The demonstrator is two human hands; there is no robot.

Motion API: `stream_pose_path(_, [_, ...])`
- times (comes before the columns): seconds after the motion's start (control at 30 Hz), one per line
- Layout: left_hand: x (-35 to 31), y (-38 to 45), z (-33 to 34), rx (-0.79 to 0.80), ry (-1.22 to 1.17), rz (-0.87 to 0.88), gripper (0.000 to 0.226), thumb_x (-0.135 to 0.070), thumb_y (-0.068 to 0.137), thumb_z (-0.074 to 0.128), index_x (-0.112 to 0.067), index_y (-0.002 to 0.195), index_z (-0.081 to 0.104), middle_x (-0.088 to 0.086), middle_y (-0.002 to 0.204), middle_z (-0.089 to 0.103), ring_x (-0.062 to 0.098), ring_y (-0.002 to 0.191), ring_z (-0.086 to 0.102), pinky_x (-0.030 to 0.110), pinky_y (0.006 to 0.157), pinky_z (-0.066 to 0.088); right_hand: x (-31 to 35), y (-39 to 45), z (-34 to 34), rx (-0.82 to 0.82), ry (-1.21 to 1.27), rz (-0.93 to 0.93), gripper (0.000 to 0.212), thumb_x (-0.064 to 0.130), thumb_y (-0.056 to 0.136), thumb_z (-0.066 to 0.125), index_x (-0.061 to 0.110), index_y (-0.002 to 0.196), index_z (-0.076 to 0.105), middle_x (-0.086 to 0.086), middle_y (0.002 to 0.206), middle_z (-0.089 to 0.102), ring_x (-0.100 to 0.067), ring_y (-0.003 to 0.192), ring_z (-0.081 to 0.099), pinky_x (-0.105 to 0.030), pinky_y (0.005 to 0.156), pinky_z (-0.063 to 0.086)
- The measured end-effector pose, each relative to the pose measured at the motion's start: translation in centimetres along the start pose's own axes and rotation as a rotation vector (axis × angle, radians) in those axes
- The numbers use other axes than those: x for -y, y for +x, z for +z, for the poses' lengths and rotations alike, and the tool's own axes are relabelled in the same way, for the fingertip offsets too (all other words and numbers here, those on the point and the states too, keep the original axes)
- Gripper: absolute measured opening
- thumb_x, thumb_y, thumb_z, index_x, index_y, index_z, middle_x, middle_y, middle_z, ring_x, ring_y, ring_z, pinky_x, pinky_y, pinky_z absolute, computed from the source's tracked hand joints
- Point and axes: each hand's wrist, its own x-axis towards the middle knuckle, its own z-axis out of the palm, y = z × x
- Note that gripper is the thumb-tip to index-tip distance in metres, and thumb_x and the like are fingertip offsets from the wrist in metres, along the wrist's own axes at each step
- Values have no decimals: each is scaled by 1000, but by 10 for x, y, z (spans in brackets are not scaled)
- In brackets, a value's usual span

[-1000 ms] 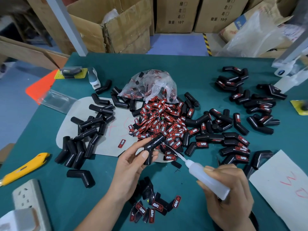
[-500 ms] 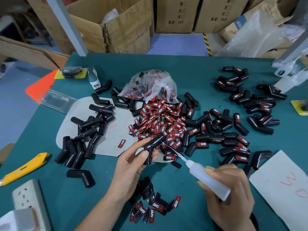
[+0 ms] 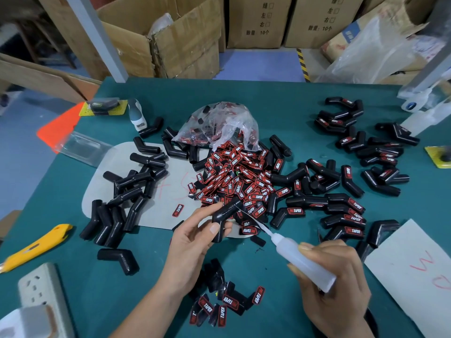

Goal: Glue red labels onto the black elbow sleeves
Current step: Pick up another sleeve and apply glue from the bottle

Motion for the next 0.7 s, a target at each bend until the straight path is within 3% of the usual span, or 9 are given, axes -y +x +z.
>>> stream_pose_path(0.37, [-1, 0, 0, 1, 17, 6, 59, -42, 81, 91, -18, 133, 72, 18, 127, 70, 34, 110, 74, 35, 97, 58, -2, -2, -1, -7, -1, 6, 22, 27, 102, 67, 12, 117, 62, -1, 101, 57, -15, 84, 61, -27, 76, 50])
stream_pose_path(0.57, [-2, 0, 0, -13, -12, 10, 59, -42, 80, 91, -19, 131, 74, 18, 122, 73, 32, 107, 75, 34, 95, 58, -1, -1, 0, -11, -6, 2, 22, 27, 102, 66, 11, 116, 62, -1, 100, 56, -15, 82, 59, -21, 82, 49])
stream_pose_path(0.7, [-2, 0, -1, -13, -11, 10, 58, -42, 81, 90, -20, 132, 73, 19, 121, 74, 32, 108, 75, 34, 95, 58, -2, -1, 0, -5, 5, 1, 21, 28, 102, 66, 12, 116, 63, 0, 101, 56, -12, 87, 61, -26, 76, 49])
